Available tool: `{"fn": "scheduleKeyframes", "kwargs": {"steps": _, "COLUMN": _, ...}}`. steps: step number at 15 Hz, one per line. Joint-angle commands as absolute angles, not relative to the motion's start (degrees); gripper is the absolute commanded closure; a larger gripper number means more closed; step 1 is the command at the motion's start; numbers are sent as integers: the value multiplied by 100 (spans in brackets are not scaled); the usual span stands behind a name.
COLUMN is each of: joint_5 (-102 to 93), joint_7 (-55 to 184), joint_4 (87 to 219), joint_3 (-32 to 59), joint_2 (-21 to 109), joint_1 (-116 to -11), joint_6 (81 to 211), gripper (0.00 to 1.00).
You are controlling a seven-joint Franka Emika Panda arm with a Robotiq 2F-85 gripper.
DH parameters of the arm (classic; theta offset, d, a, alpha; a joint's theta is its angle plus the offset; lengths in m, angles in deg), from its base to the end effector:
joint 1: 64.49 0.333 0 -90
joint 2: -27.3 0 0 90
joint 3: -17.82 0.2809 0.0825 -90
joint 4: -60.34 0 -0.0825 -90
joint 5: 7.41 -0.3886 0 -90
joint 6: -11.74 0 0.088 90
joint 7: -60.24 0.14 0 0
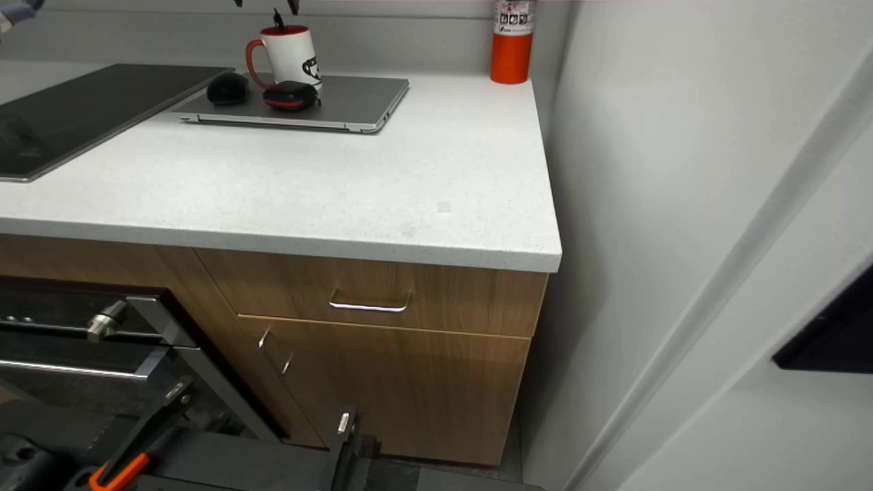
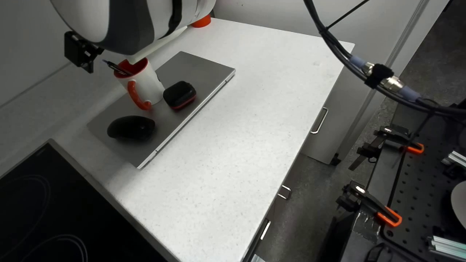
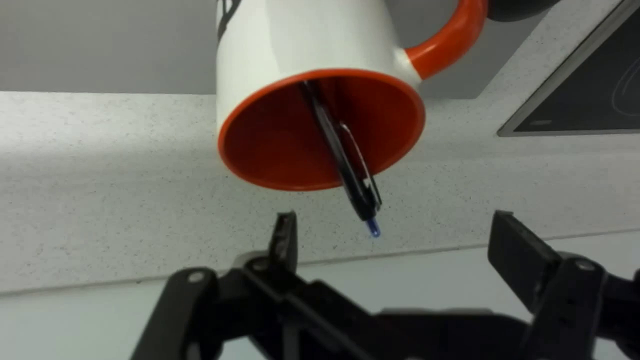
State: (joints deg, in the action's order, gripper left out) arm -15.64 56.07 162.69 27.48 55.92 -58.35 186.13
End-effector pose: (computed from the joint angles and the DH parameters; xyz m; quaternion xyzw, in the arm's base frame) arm 0.6933 0.1721 0.3093 -0.9239 -0.0734 -0.3609 0.1037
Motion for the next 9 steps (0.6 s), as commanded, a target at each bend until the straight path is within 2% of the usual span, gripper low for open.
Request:
{"fn": "scheduleKeyframes", "kwargs": {"steps": 1, "joint_5": -1468, "joint_7": 5366, "joint_4": 15933, "joint_3": 2798, "joint_2": 5903, "joint_1": -5861, "joint_6": 18845, "gripper": 0}}
{"fn": "scheduleKeyframes", "kwargs": {"steps": 3, "joint_5": -1488, "joint_7": 5267, "joint_4": 15861, "joint_3": 2813, "joint_2": 5968, "joint_1": -5871, "joint_6": 18831, "gripper": 28}}
{"fn": "scheduleKeyframes", "kwargs": {"steps": 9, "joint_5": -1516, "joint_7": 5127, "joint_4": 15727, "joint_3": 2803, "joint_2": 6098, "joint_1": -5869, "joint_6": 18811, "gripper": 74}}
